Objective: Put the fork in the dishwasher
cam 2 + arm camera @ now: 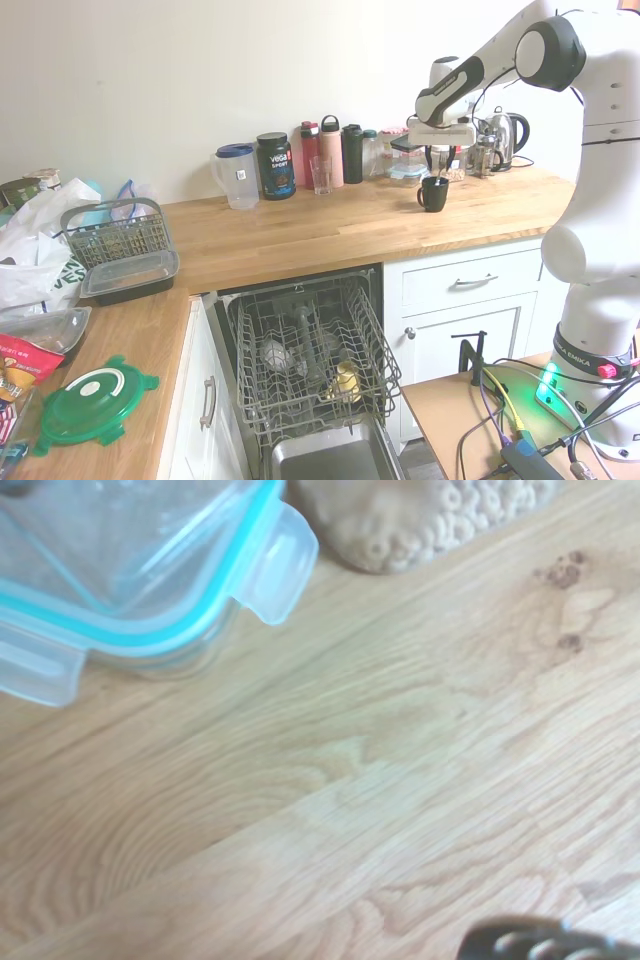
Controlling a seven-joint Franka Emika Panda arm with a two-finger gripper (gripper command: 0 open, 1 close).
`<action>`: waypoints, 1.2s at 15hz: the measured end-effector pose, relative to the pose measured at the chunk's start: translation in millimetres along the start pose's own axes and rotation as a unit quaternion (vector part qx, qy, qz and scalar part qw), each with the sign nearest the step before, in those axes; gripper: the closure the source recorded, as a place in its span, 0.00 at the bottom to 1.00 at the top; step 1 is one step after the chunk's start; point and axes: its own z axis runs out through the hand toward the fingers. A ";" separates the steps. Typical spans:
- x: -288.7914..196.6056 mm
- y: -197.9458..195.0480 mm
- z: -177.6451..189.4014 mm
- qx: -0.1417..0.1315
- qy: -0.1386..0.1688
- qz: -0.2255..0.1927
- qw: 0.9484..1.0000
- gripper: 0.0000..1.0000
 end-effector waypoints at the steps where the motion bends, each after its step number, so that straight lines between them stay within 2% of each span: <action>1: 0.4 0.0 4.0 0.000 0.000 0.001 1.000 1.00; 13: -3.2 -2.8 9.5 0.008 -0.004 0.002 1.000 1.00; 18: -1.4 3.5 -16.3 0.034 -0.003 0.007 0.999 1.00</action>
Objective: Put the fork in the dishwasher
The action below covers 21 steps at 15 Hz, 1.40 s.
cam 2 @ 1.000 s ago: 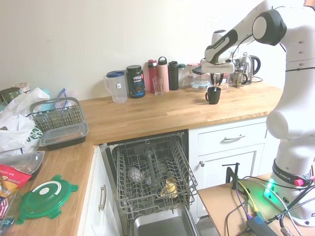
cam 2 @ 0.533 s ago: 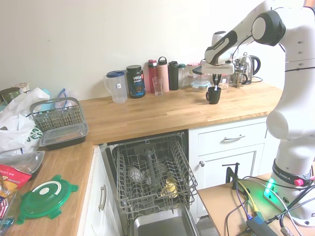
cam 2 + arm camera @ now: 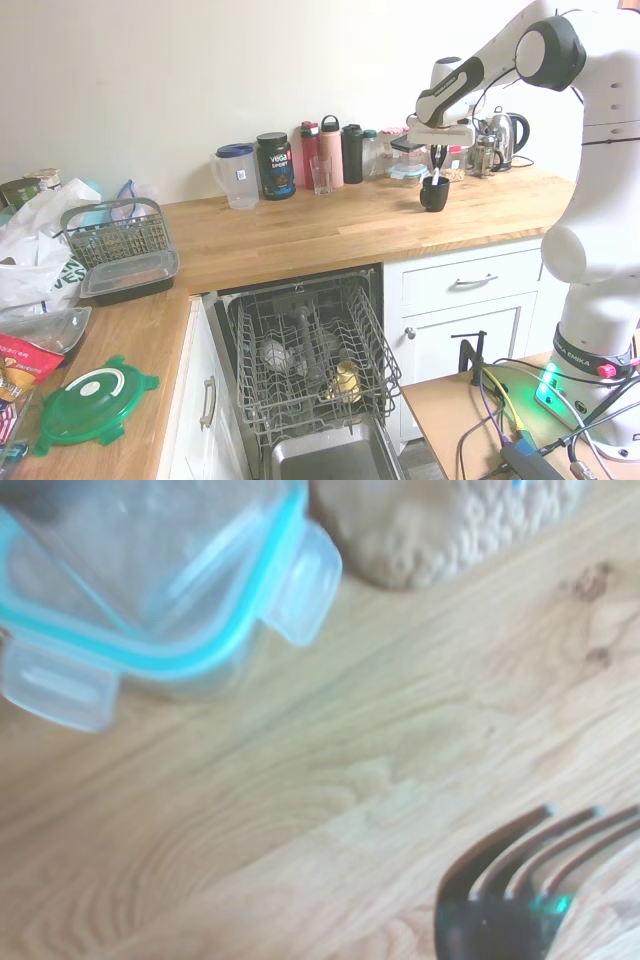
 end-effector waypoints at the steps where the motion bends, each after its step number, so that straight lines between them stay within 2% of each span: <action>1: 2.1 5.7 -8.9 0.005 0.001 0.002 1.000 1.00; 6: 17.7 47.9 -72.1 0.037 0.007 0.012 0.999 1.00; 10: -18.7 70.5 -101.7 0.052 0.008 -0.013 0.999 1.00; 13: -90.5 94.4 -123.1 0.065 0.016 -0.069 0.995 1.00; 16: -186.6 125.3 -165.4 0.065 0.029 -0.136 0.988 1.00; 18: -254.6 145.8 -183.5 0.051 0.039 -0.179 0.982 1.00; 21: -353.9 174.5 -175.8 0.016 0.048 -0.236 0.971 1.00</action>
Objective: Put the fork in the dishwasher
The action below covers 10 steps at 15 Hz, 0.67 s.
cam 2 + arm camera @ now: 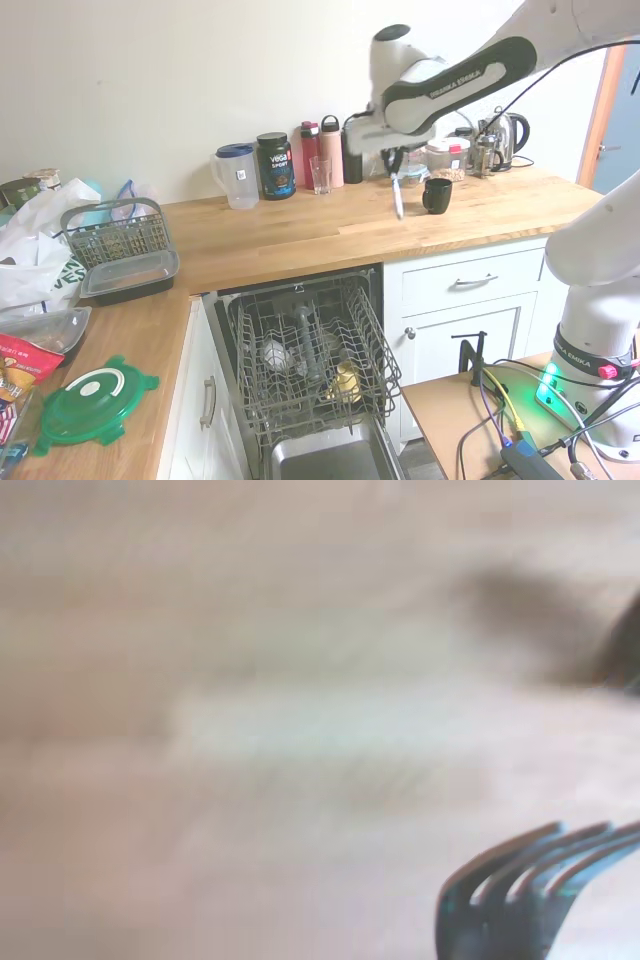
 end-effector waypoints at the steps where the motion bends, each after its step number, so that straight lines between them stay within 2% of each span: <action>1: -34.3 -7.7 3.9 -0.014 -0.001 -0.019 1.000 1.00; 4: -128.4 -25.6 20.7 -0.054 0.000 -0.063 0.997 1.00; 6: -166.9 -29.2 34.8 -0.084 -0.013 -0.079 0.993 1.00; 8: -184.2 -35.0 58.2 -0.118 -0.045 -0.091 0.988 1.00; 10: -203.8 -50.4 80.2 -0.141 -0.085 -0.100 0.981 1.00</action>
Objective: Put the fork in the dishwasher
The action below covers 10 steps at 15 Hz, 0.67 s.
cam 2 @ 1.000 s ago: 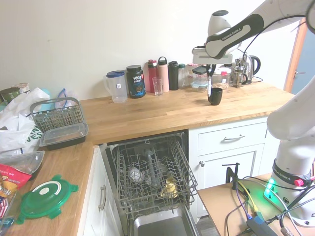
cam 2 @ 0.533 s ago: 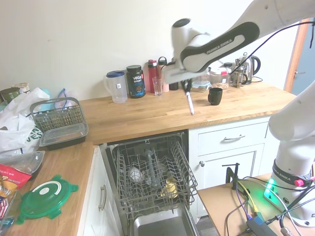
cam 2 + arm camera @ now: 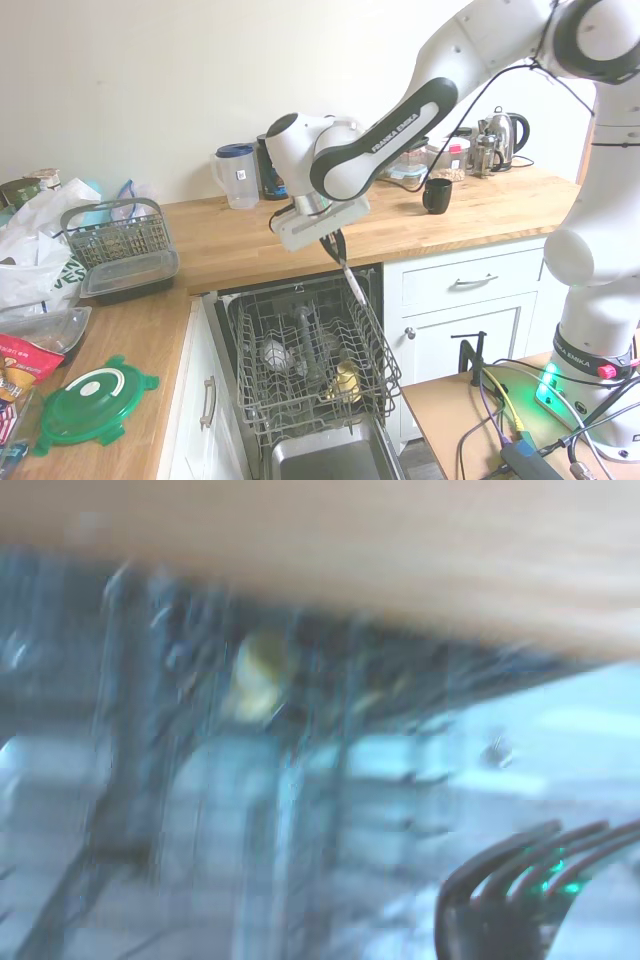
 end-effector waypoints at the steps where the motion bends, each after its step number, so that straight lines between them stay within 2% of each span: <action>1: -9.4 -16.2 5.9 -0.006 -0.019 -0.006 1.000 1.00; 5: -31.7 -79.1 19.4 -0.018 -0.075 -0.015 0.997 1.00; 6: -24.9 -87.8 15.9 -0.017 -0.084 -0.009 0.996 0.00; 10: 3.3 -100.6 5.6 -0.017 -0.102 0.009 0.995 0.00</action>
